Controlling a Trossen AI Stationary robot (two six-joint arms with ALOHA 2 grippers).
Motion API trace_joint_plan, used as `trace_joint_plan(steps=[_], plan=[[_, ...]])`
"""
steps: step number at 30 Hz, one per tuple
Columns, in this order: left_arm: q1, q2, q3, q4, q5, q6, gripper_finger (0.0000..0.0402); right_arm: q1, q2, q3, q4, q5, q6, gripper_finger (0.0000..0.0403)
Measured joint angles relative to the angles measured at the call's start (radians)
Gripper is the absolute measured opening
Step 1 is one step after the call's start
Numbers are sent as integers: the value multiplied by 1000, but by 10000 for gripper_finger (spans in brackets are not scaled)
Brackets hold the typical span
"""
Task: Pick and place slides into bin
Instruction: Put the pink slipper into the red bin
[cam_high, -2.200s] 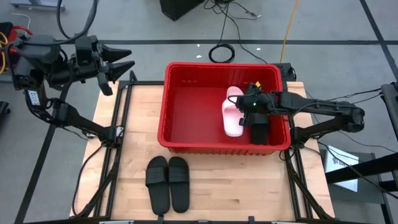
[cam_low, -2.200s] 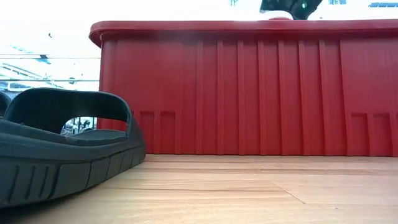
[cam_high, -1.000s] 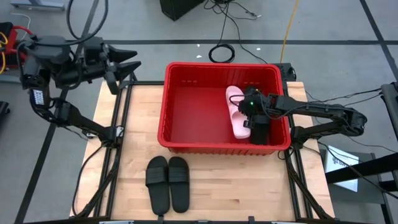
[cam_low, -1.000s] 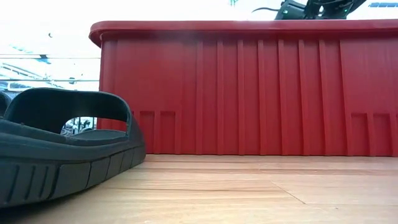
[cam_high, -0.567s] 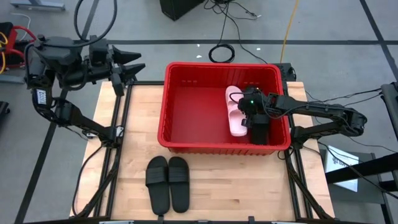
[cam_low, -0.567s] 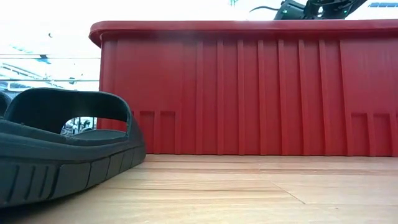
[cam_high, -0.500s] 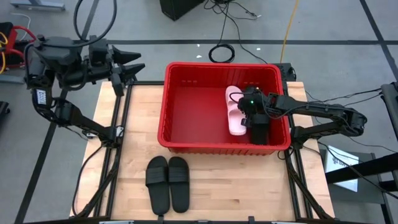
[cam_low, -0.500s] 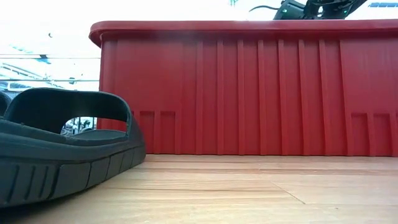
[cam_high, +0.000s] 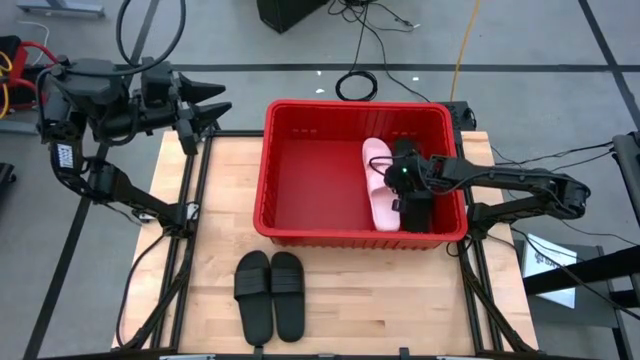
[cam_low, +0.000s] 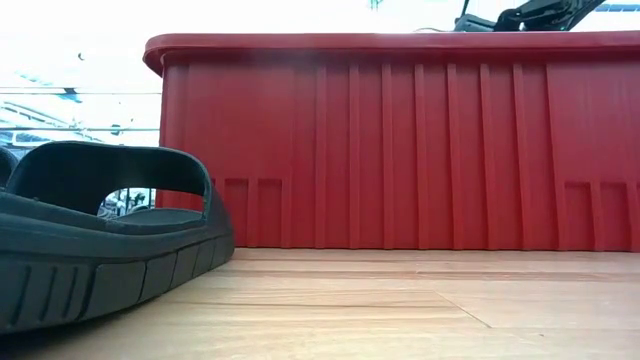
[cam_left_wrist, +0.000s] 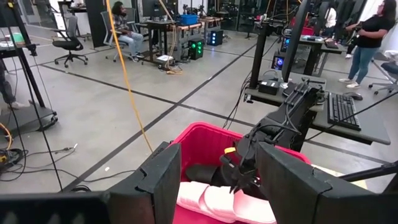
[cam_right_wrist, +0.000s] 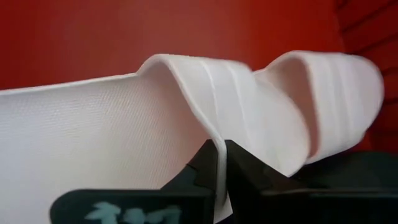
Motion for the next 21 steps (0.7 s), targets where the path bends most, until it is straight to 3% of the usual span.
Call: trace_joint_plan(steps=[7, 14, 21], plan=[[0, 0, 0, -1, 0, 3, 205, 9, 1, -8, -4, -33, 39, 50], [0, 0, 0, -2, 0, 3, 205, 19, 1, -8, -7, -39, 54, 110], [0, 0, 0, -11, 1, 4, 205, 22, -6, -8, -11, -130, 133, 172]])
